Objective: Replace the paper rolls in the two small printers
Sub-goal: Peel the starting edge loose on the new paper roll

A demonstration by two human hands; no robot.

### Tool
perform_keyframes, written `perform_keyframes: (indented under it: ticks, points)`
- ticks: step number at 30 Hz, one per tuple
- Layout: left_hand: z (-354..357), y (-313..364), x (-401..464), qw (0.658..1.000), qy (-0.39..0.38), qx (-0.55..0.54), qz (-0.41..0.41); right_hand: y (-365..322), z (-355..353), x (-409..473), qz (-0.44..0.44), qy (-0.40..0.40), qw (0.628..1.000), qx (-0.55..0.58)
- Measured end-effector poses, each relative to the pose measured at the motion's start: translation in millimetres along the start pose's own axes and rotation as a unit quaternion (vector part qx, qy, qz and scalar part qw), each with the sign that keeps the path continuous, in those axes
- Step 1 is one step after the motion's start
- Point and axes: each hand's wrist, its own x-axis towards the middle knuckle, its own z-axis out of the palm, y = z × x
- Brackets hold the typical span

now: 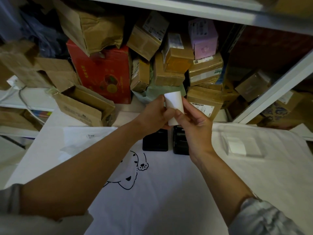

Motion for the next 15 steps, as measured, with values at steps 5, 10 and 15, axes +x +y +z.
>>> perform_keyframes:
  ticks: [5,10,15]
  points:
    - [3.7,-2.4,2.7,0.999,0.027,0.030,-0.012,2.0,1.8,0.6,-0.004,0.032,0.999,0.004]
    - [2.9,-2.4,-0.6,0.994,0.006,-0.091,-0.056,1.6,-2.2,1.2,0.013,0.039,0.999,0.002]
    - [3.5,-6.4,-1.5,0.997,0.013,-0.079,-0.003,-0.9,-2.8,2.8,0.016,0.029,0.999,-0.003]
